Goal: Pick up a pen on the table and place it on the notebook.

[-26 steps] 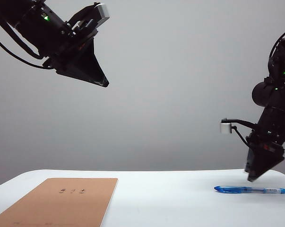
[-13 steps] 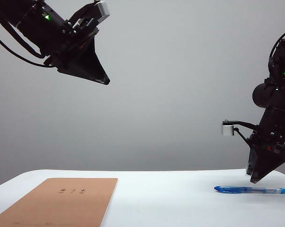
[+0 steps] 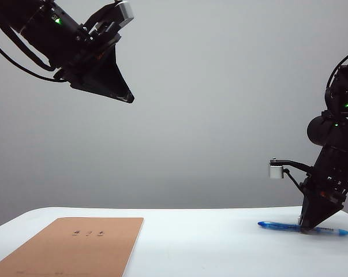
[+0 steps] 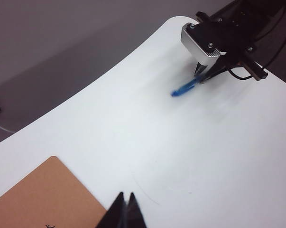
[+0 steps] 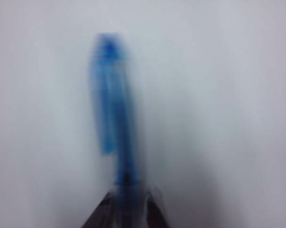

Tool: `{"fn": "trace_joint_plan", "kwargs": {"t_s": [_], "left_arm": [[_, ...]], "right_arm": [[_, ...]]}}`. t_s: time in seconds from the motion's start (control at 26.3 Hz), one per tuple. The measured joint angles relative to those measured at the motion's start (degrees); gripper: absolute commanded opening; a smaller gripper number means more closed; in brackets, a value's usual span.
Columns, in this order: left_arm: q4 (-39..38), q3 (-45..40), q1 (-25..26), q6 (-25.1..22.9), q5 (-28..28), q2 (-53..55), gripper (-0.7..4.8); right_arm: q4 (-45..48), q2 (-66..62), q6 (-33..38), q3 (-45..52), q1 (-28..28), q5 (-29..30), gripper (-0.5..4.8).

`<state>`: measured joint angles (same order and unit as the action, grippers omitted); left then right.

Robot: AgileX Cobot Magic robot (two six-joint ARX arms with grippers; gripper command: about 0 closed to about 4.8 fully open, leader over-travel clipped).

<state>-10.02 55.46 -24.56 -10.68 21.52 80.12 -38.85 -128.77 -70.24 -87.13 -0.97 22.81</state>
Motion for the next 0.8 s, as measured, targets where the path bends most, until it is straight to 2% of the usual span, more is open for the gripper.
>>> {"fn": "trace_joint_plan", "kwargs": {"t_s": [0.23,0.3,0.34,0.46,0.61,0.68,0.8], "left_arm": [[0.4,0.0,0.0,0.0,0.0,0.7,-0.06],[0.3,0.0,0.0,0.0,0.0,1.1,-0.06],[0.4,0.0,0.0,0.0,-0.7,1.1,-0.06],[-0.7,1.2,-0.1,0.0,-4.6,0.9,-0.06],[-7.1,7.2,0.0,-0.2,-6.3,-1.9,-0.06],[-11.6,8.3,0.0,-1.7,-8.9,-3.4,-0.06],[-19.6,8.3,0.6,-3.9,-20.1,-8.3,-0.06]], "right_arm": [[0.5,-0.3,1.6,-0.2,0.0,0.6,-0.01],[0.4,-0.3,5.7,-0.7,-0.5,0.7,-0.01],[-0.3,-0.3,9.9,-1.6,-1.4,0.2,-0.01],[-1.7,1.1,15.8,-2.4,-4.1,-0.4,-0.01],[-1.4,7.6,25.0,-5.0,-10.7,1.9,-0.01],[-2.6,7.8,28.4,-6.4,-15.7,2.1,-0.01],[-0.7,7.6,29.9,-7.0,-24.9,1.7,-0.01]]}}
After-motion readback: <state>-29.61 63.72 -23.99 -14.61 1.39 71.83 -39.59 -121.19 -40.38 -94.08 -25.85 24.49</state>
